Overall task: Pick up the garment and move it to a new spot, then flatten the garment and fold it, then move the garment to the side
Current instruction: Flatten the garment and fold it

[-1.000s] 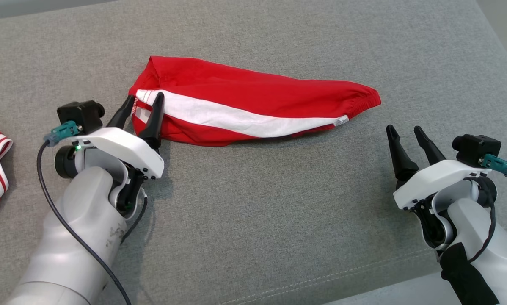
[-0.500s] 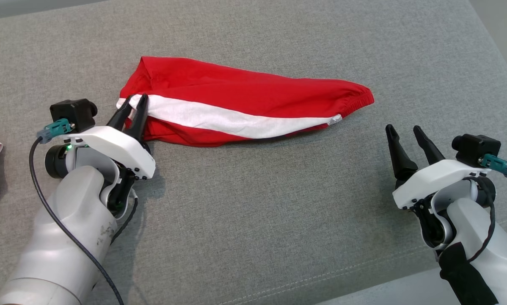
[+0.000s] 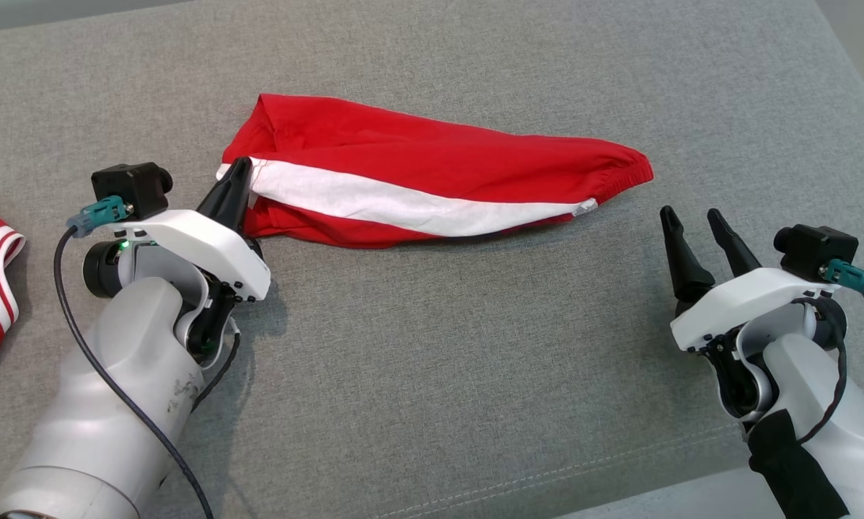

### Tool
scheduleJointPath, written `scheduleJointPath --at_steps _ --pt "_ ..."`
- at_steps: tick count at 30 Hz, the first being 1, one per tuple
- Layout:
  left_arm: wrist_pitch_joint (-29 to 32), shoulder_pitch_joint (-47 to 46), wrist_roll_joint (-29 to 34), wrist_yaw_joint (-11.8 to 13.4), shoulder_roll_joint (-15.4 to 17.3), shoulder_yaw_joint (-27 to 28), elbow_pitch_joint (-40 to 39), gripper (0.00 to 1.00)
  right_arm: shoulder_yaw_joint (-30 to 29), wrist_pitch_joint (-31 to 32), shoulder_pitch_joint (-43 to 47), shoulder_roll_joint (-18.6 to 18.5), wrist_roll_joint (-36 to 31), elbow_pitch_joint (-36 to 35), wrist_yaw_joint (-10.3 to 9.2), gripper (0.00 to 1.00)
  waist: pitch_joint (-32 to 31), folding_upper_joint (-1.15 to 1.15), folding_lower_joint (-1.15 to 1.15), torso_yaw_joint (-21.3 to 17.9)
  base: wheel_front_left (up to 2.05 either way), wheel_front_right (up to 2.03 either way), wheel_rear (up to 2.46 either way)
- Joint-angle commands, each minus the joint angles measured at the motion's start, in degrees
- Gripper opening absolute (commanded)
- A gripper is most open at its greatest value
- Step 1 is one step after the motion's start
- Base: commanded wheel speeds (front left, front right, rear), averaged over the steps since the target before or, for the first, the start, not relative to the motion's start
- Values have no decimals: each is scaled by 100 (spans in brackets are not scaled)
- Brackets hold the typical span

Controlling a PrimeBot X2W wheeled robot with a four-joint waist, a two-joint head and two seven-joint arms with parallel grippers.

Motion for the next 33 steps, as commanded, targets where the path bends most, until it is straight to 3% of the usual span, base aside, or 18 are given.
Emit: scheduleJointPath --at_steps 1,7,13,18,26,33 --pt "-32 -178 -88 -41 175 103 -122 0 60 -79 40 0 -58 -163 24 100 -6 0 0 4 0 0 0" --pt "-34 -246 -3 -41 282 583 -578 0 20 -79 62 14 -73 -270 24 100 -60 0 0 67 0 0 0" --pt "-34 15 658 82 280 1448 -1230 0 189 -79 148 90 39 -480 24 100 -167 0 0 229 0 0 0" --pt "-34 448 1194 79 18 1803 -1509 0 989 -79 302 23 471 -781 24 100 -196 0 0 401 0 0 0" --pt "-34 749 1733 28 -263 2296 -1551 0 2511 -79 505 -544 1083 -1170 24 100 -233 0 0 395 0 0 0" --pt "-34 746 2232 6 -404 2684 -1632 0 3282 -79 498 -822 1432 -1125 24 100 -223 0 0 336 0 0 0"
